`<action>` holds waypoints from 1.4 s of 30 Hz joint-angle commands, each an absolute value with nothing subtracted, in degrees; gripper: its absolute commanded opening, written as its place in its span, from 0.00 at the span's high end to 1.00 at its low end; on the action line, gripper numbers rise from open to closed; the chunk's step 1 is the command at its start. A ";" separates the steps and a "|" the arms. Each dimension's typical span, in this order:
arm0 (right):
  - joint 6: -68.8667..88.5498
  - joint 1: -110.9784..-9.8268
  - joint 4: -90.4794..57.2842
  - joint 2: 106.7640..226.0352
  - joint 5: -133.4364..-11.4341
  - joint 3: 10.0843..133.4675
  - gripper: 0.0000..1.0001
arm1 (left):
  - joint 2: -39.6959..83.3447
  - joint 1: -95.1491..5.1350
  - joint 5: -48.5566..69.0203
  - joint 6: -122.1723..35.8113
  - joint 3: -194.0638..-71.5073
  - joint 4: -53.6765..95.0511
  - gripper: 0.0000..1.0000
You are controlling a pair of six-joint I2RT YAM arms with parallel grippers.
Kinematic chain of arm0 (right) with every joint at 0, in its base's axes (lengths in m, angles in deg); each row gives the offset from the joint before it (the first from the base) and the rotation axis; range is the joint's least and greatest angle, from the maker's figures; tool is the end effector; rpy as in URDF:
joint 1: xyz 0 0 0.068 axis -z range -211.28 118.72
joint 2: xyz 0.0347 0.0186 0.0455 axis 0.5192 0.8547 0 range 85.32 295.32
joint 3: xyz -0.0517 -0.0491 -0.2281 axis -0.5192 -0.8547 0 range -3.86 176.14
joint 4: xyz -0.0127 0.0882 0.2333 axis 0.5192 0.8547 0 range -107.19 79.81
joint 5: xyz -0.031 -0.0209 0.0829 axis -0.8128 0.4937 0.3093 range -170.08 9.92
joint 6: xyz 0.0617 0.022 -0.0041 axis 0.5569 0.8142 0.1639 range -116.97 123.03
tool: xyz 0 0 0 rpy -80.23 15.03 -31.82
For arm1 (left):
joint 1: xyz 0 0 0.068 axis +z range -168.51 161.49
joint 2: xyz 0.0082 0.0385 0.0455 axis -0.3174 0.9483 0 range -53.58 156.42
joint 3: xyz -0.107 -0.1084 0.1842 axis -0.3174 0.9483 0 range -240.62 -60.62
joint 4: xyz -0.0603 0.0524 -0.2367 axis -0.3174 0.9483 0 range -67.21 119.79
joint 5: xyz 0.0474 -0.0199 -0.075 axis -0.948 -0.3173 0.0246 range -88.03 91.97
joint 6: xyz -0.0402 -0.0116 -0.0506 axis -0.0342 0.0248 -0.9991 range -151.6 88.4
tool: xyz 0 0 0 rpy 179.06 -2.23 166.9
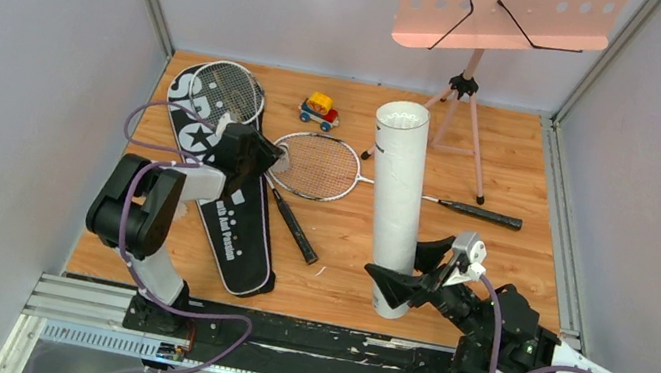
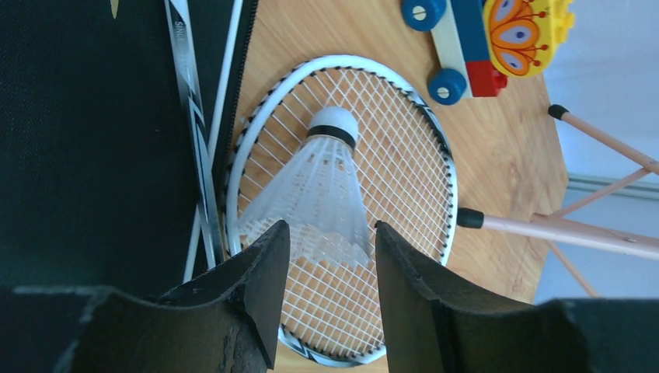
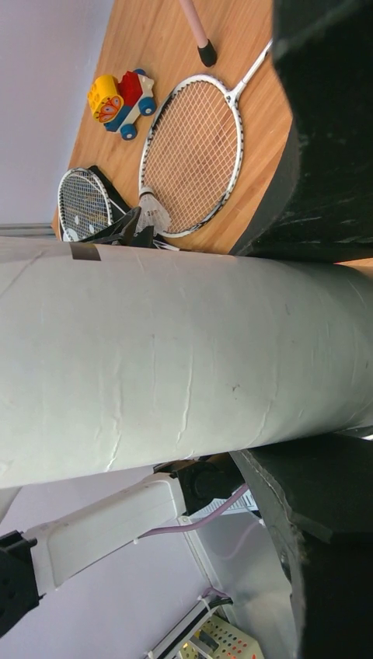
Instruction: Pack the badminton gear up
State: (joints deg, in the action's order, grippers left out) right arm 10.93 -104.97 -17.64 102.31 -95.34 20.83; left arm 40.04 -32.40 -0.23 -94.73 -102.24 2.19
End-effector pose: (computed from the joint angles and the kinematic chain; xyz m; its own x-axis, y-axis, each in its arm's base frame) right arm 0.0541 0.1363 0.2885 -0.0779 0.2062 -0.9754 -0.8501 0.4974 0.1730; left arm 0.3229 -0.0779 0.1301 -0.4142 -0.8158 -0.4036 -0.3571 0.5536 -0.7524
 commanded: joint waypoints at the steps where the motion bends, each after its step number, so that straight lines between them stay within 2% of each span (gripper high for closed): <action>1: 11.85 -104.93 -20.02 101.84 -94.43 22.96 0.76 | 43.01 -31.78 1.44 -96.48 -102.93 -6.55 0.48; 6: 12.02 -104.95 -20.08 101.83 -94.67 22.28 0.77 | 44.67 -31.55 -0.33 -95.71 -101.98 -8.66 0.53; 10: 12.04 -104.93 -20.27 101.85 -95.06 21.70 0.77 | 45.67 -31.27 0.22 -95.35 -101.45 -10.47 0.63; 16: 11.41 -104.93 -19.89 101.74 -95.37 20.67 0.76 | 44.66 -31.00 2.22 -92.77 -101.66 -9.60 0.90; 20: 8.27 -104.93 -19.10 101.75 -95.58 20.30 0.76 | 39.62 -30.99 3.73 -88.85 -102.18 -3.89 1.00; 29: -4.29 -104.93 -18.65 102.37 -93.95 19.11 0.75 | 23.35 -31.11 6.71 -72.62 -107.31 18.56 1.00; 33: -8.70 -104.93 -18.85 103.78 -94.00 18.74 0.75 | 15.50 -31.04 9.39 -65.85 -113.65 35.13 1.00; 42: -16.17 -104.93 -20.07 110.77 -98.57 18.11 0.73 | 0.55 -31.08 17.09 -55.49 -124.82 60.46 1.00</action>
State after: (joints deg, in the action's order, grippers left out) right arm -10.51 -104.97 -16.53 108.65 -95.10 18.42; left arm 5.03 -31.39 12.65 -62.76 -119.95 45.82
